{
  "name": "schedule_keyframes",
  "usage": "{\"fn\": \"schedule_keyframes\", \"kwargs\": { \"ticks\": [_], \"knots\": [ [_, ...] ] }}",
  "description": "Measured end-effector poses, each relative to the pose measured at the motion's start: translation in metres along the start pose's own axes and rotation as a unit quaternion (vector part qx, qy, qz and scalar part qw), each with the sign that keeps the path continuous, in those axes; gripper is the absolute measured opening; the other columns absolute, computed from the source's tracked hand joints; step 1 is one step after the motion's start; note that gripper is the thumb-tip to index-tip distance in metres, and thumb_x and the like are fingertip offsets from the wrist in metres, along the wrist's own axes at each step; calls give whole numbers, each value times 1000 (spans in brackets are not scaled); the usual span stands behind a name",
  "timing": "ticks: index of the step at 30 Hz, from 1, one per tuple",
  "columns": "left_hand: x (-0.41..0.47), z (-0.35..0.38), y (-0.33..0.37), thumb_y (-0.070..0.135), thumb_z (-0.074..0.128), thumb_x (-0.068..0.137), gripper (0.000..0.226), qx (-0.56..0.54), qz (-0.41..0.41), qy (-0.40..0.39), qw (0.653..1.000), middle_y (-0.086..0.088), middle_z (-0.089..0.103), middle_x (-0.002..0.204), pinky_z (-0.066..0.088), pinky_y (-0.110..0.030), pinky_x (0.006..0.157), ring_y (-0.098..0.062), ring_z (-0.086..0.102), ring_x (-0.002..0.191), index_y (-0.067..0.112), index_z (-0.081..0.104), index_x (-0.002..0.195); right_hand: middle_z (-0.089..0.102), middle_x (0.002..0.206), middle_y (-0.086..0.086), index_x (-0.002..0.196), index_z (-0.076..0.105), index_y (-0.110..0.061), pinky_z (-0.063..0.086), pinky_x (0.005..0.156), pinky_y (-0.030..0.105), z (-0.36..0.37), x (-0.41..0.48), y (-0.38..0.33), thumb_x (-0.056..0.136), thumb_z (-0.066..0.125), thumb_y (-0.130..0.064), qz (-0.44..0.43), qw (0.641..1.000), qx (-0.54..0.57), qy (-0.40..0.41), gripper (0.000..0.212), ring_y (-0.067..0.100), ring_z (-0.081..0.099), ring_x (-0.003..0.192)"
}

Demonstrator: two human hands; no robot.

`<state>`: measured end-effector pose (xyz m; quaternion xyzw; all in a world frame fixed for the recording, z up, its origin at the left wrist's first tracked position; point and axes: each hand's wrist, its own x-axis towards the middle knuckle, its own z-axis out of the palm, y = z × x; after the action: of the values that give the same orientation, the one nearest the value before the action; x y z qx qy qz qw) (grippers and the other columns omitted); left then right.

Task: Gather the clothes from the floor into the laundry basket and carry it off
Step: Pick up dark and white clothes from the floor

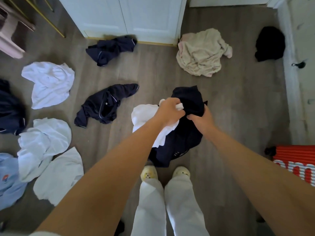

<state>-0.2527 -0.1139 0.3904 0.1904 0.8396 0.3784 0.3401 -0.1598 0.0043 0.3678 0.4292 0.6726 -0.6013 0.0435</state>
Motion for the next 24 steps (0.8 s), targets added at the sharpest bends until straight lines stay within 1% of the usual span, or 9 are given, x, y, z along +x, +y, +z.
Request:
{"fn": "schedule_keyframes", "kwargs": {
  "ticks": [4,7,10,13,16,18,21,22,24],
  "knots": [
    [14,33,-6,7,59,83,39,-28,-4,-36,999,5,34,58,28,-21,52,-8,34,54,19,31,59,62,107,2,128,52,-10,43,66,16,-22,19,27,80,62,3,-16,998,-53,30,51,14,59,93],
    [23,47,-11,7,58,84,37,-36,-17,-49,998,5,34,59,29,-20,53,-8,34,55,18,31,61,60,104,-2,125,52,-13,41,64,14,-31,28,38,80,62,2,-22,996,-76,48,48,10,57,89],
    [30,53,-23,10,58,86,28,-23,-49,-45,998,7,39,62,29,-17,51,-8,38,58,13,36,70,59,97,-9,120,52,-18,39,64,12,-26,37,46,80,65,-1,-22,995,-94,25,45,0,55,82],
    [34,58,-50,8,59,84,28,0,-86,-33,996,3,42,67,29,-21,52,-14,40,65,15,37,68,56,92,-18,111,49,-28,40,65,12,-8,48,57,79,68,-2,-18,993,-108,-34,46,-1,54,83],
    [34,62,-87,6,58,83,36,28,-121,-14,992,5,38,65,25,-22,50,-13,35,62,19,32,63,60,97,-10,114,53,-21,48,78,25,21,58,79,77,68,-1,-14,989,-122,-77,44,13,58,93],
    [34,64,-112,5,58,82,31,42,-141,-4,989,2,41,68,26,-23,51,-16,37,66,16,34,65,60,97,-10,115,55,-20,47,83,31,39,64,97,76,68,-4,-7,988,-128,-89,44,17,59,98],
    [38,68,-147,7,61,83,17,50,-161,5,986,-4,50,81,33,-27,62,-19,44,75,11,45,77,60,93,-15,110,52,-28,45,81,28,63,74,125,75,70,-11,2,986,-130,-107,43,19,61,101],
    [42,72,-161,9,62,84,13,49,-159,9,986,-4,53,86,34,-26,67,-19,47,79,11,49,82,59,94,-17,112,49,-30,45,80,25,72,81,136,74,71,-14,6,986,-128,-110,47,19,61,102],
    [51,82,-188,13,63,85,10,37,-156,21,987,-3,57,95,34,-24,73,-20,51,89,10,56,92,57,106,-19,129,37,-35,44,76,18,90,94,155,74,75,-26,15,986,-120,-117,68,12,59,104]
  ]
}}
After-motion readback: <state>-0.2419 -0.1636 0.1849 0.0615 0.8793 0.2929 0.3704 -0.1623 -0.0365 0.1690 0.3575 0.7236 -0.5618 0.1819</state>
